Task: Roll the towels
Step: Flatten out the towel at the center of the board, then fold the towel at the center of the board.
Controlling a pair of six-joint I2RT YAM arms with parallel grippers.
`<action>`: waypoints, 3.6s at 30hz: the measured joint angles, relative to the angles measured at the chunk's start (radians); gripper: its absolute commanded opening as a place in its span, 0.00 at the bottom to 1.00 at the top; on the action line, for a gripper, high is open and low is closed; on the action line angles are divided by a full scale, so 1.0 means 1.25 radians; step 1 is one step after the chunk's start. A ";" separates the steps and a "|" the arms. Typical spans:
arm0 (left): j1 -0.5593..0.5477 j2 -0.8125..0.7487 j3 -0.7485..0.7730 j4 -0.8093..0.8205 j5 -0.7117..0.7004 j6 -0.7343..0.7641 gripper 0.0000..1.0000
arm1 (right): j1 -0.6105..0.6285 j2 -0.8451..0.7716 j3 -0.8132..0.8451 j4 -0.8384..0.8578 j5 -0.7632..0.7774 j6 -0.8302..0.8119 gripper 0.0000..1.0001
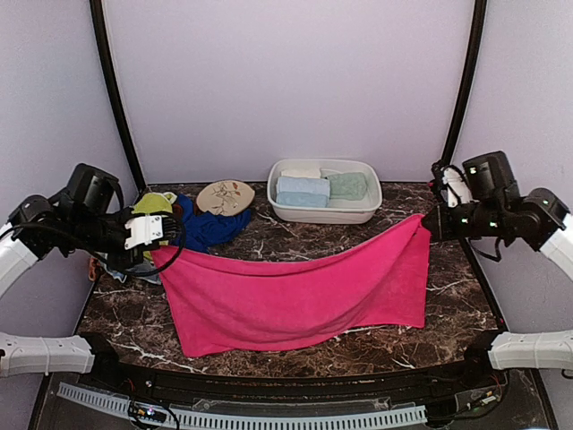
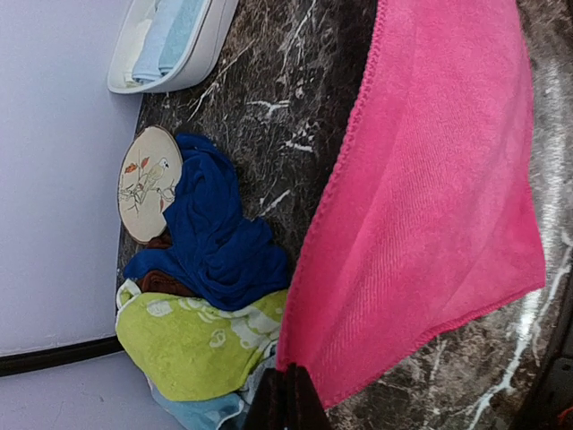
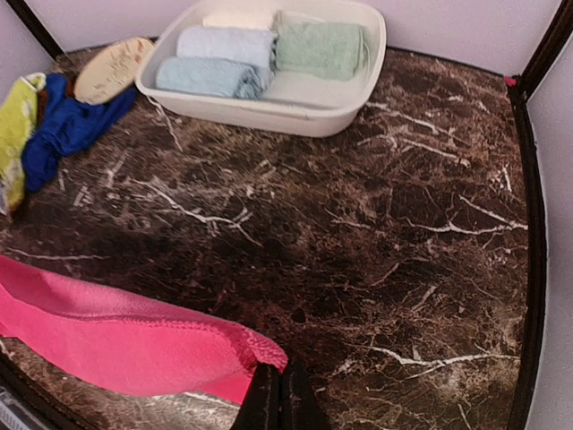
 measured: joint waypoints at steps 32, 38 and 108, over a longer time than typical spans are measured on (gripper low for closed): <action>0.169 0.431 -0.209 0.813 -0.163 0.119 0.00 | -0.140 0.350 -0.088 0.365 0.034 -0.173 0.00; 0.175 0.409 -0.211 0.748 -0.083 0.078 0.00 | -0.136 0.338 -0.107 0.355 0.064 -0.124 0.00; 0.060 0.188 -0.430 0.380 0.102 -0.060 0.31 | 0.156 0.012 -0.434 0.059 0.166 0.578 0.39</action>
